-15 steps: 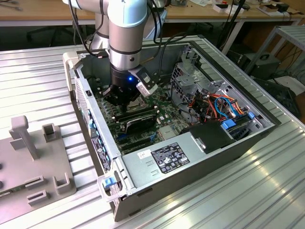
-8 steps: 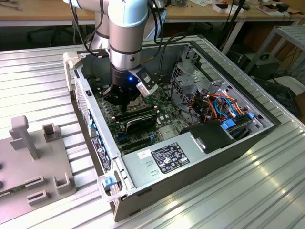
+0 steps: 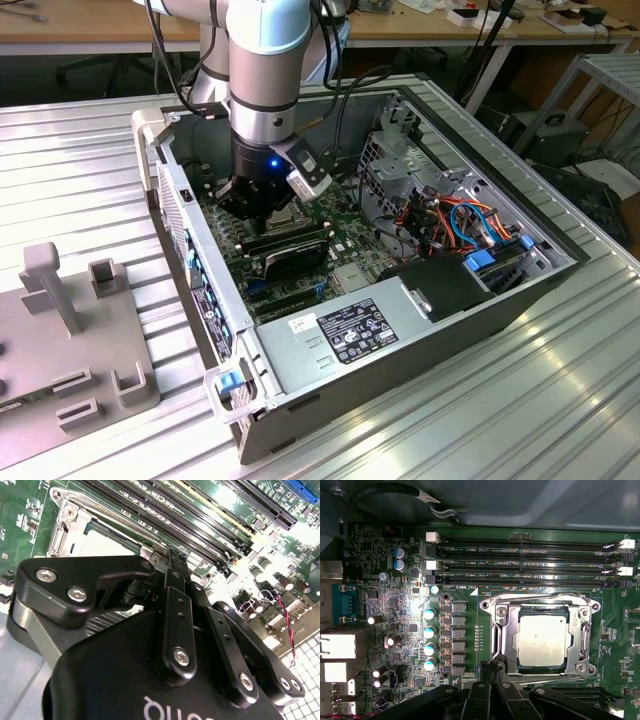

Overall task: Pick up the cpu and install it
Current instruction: 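Install the second cpu locking lever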

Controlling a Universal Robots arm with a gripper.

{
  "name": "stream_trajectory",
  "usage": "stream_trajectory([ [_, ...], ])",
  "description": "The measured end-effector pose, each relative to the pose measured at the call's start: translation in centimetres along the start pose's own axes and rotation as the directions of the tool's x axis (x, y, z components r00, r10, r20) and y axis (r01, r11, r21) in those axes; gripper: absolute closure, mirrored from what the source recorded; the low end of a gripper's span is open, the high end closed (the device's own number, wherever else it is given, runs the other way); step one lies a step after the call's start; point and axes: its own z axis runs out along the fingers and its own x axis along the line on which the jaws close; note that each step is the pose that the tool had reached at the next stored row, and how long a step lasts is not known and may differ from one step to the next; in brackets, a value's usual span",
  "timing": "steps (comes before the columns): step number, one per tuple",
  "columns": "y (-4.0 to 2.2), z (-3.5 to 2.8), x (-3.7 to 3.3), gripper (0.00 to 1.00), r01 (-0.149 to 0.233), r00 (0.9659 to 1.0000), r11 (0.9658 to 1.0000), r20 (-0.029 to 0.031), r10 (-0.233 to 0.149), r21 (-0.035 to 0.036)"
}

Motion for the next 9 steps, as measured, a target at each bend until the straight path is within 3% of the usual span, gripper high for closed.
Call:
stream_trajectory([
  [5, -0.01, -0.19, -0.01, 0.89, 0.000, 1.0000, 1.0000, -0.0001, 0.000, 0.0002],
  [9, 0.00, -1.21, -0.06, 0.89, 0.000, 1.0000, 1.0000, 0.0000, 0.000, 0.0004],
])
